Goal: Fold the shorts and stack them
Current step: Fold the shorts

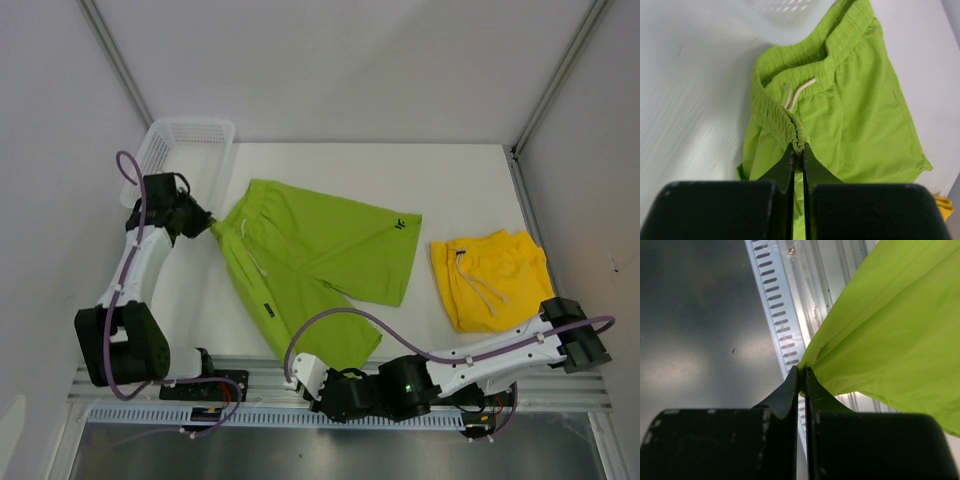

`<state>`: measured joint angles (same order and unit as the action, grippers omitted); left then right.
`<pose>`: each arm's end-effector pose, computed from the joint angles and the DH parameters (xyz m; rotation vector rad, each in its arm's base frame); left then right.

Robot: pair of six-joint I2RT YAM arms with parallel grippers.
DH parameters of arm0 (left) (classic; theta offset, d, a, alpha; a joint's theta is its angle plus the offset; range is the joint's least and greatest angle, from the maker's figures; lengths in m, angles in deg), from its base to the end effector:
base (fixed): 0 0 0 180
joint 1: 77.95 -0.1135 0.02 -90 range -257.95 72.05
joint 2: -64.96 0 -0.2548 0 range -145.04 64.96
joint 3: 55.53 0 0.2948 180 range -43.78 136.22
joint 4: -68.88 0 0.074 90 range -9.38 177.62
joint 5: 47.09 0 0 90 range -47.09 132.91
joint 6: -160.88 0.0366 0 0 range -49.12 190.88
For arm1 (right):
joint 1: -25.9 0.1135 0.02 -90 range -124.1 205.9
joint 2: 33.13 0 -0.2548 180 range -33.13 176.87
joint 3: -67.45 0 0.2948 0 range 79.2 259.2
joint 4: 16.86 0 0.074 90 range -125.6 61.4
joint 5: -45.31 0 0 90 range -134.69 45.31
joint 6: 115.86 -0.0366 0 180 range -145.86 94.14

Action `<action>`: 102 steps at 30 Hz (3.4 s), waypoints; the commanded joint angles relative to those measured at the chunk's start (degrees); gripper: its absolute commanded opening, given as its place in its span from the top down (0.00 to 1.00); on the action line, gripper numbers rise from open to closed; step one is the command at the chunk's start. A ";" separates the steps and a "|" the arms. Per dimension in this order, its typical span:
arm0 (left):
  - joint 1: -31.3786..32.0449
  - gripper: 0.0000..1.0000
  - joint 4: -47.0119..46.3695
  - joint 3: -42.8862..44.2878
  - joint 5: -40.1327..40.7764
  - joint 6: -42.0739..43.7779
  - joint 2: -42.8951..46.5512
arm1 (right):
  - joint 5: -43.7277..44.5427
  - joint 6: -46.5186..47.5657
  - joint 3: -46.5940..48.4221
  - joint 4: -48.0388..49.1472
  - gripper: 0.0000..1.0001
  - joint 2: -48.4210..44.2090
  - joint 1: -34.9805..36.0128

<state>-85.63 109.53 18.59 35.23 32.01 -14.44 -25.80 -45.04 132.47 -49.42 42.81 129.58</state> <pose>0.3409 0.0410 0.2576 -0.8895 2.2330 -0.4168 -0.0657 0.3199 0.2301 -1.4764 1.8789 0.7101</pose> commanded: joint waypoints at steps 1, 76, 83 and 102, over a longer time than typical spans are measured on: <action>-1.37 1.00 1.15 -3.65 5.82 -4.54 9.86 | 0.18 -2.35 0.25 -3.61 1.00 -5.45 2.31; 2.23 1.00 -16.25 17.87 6.71 -43.65 -20.70 | -40.51 5.73 30.82 6.93 1.00 25.29 -93.48; 2.23 1.00 -19.24 19.54 7.42 -45.24 -24.22 | -42.19 5.38 42.32 6.14 1.00 36.54 -95.06; 2.41 0.01 -18.89 22.01 -0.05 -26.53 -17.93 | -43.77 -1.38 37.99 7.71 0.20 31.15 -98.59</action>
<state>-83.51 88.74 38.74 37.51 -1.85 -40.18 -68.11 -44.62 175.77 -46.19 84.80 29.56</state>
